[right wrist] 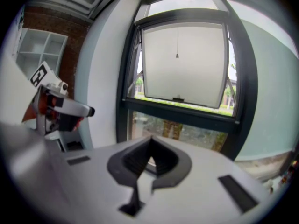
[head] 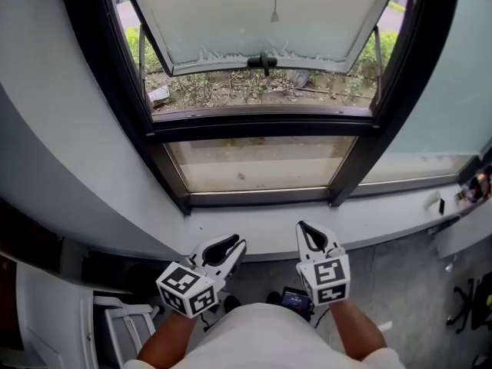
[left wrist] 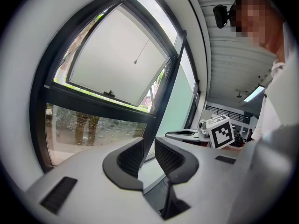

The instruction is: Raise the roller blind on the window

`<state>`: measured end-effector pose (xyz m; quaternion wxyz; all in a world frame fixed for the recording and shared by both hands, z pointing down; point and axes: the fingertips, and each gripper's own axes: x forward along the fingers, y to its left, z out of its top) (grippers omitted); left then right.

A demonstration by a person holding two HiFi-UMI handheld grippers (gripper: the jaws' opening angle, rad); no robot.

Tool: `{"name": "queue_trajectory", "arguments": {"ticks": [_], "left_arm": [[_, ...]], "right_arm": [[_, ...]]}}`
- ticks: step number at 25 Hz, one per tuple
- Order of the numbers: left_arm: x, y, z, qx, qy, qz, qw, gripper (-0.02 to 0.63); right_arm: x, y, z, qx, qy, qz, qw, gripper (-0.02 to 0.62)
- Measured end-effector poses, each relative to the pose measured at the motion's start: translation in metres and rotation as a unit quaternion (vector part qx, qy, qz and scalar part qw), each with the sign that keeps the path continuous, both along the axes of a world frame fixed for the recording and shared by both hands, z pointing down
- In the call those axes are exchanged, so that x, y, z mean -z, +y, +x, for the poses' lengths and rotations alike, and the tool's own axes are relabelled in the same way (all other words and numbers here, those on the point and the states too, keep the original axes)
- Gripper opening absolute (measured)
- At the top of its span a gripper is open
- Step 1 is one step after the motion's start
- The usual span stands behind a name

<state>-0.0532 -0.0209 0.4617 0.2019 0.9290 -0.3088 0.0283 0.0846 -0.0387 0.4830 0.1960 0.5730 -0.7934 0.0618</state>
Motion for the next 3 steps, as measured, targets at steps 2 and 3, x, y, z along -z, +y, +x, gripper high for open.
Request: {"name": "queue_trajectory", "arguments": {"ticks": [2, 3], "left_arm": [[0.0010, -0.0038, 0.0002, 0.000, 0.001, 0.003, 1.0000, 0.092], [0.0015, -0.0057, 0.0004, -0.001, 0.001, 0.004, 1.0000, 0.092]], "right_arm": [[0.0014, -0.0034, -0.0007, 0.001, 0.002, 0.002, 1.000, 0.021], [0.0021, -0.0052, -0.0010, 0.002, 0.003, 0.004, 1.000, 0.021]]}}
